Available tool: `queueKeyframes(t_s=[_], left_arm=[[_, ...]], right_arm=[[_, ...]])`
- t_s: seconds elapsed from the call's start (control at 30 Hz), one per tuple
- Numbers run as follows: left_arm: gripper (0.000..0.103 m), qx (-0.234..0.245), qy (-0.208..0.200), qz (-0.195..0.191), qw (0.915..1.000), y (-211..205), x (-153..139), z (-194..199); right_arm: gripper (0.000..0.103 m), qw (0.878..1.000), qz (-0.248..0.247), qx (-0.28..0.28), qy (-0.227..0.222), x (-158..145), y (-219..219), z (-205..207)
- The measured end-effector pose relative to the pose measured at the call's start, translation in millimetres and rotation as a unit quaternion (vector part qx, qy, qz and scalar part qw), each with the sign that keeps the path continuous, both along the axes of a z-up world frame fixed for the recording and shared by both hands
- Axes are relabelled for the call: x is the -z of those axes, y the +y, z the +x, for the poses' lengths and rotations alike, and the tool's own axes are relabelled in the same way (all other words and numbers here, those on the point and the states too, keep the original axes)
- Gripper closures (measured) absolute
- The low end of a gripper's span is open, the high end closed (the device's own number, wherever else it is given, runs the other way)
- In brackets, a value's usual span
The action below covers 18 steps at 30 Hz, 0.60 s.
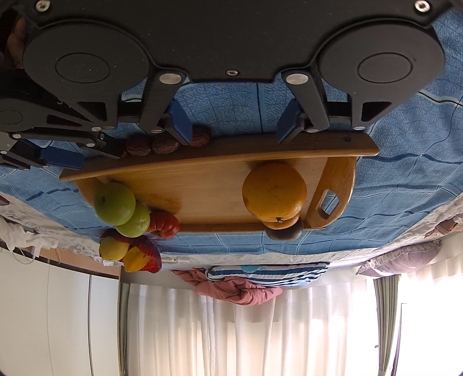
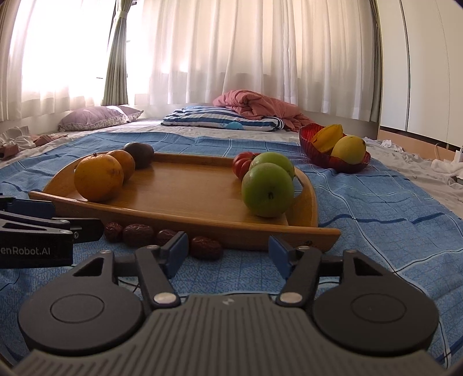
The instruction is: Organize fruits
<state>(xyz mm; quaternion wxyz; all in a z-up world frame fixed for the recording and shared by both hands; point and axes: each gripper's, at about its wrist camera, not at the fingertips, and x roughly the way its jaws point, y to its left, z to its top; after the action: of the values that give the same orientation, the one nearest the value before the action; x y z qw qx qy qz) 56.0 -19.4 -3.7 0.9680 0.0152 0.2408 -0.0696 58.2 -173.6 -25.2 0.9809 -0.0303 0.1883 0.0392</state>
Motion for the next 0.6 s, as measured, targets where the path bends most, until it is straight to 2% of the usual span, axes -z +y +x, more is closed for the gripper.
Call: queueKeyframes(t_s=[0.07,0.17,0.23,0.37,0.43,0.53,0.6], left_arm=[[0.048,0.006,0.005,-0.003,1.0000,-3.4,0.5,1.7],[0.054,0.014,0.015,-0.012,0.9997,-8.0,1.5,4.5],[0.059,0.018,0.019,-0.016,0.9995,-10.9,2.0,6.9],[0.075,0.014,0.029,-0.018,0.9993,-13.0,4.1,11.9],[0.077,0.005,0.030,-0.018,0.9994,-13.3,5.2,12.7],[0.077,-0.009,0.027,0.002,0.9996,-15.7,6.5,14.3],[0.076,-0.013,0.028,-0.003,0.9995,-14.0,7.2,15.6]], right_arm=[[0.047,1.000,0.004,0.000,0.005,0.9,0.3,1.8],[0.051,1.000,0.002,-0.006,0.012,2.6,2.4,3.4],[0.052,1.000,-0.001,-0.010,0.014,3.4,4.8,3.2],[0.053,1.000,-0.004,-0.009,0.016,4.2,5.9,5.0],[0.053,1.000,0.001,-0.004,0.018,4.8,4.4,6.2],[0.053,1.000,0.003,0.003,0.020,6.2,4.0,7.7],[0.052,1.000,0.002,0.006,0.020,6.9,4.2,8.8]])
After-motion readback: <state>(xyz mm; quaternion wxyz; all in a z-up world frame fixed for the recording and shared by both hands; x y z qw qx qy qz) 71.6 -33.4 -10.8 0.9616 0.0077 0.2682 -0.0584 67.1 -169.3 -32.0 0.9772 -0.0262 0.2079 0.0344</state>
